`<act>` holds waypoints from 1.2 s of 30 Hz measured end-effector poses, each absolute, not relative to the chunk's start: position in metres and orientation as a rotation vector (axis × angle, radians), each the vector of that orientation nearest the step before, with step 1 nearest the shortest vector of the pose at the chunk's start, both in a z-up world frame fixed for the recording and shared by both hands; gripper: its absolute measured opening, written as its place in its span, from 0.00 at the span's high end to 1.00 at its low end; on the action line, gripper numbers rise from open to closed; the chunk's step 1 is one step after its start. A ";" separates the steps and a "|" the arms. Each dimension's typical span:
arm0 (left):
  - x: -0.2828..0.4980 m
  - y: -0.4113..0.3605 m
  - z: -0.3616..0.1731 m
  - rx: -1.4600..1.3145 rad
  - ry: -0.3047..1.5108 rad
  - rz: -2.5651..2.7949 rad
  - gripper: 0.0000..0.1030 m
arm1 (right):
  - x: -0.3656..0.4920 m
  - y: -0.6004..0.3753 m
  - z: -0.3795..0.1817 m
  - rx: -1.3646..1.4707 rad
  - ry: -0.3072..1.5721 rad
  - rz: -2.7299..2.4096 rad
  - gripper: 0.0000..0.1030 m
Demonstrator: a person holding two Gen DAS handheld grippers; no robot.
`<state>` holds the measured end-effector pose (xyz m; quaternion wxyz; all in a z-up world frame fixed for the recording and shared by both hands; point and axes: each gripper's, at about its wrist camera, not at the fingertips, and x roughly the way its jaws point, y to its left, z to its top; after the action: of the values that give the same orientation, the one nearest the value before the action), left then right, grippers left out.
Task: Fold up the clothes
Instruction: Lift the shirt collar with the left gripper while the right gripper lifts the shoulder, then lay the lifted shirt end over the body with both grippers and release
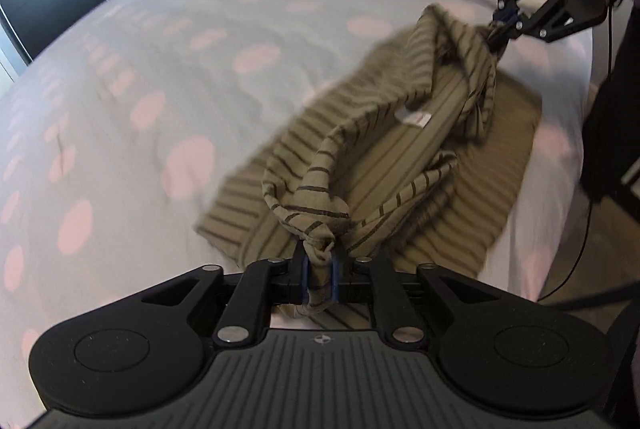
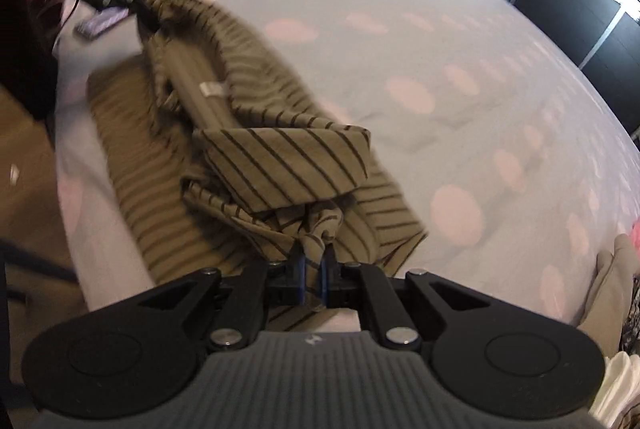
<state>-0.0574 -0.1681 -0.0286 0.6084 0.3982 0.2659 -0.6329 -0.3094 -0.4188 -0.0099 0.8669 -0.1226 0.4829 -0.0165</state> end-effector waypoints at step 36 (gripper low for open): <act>-0.133 -0.211 -0.058 1.194 0.304 -1.363 0.99 | -0.252 -0.383 0.000 -0.377 0.950 -0.047 0.94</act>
<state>-0.1331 -0.2110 -0.0580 0.6067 0.5166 0.1316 -0.5897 -0.2516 -0.3830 0.0005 0.8721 -0.1804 0.4544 -0.0226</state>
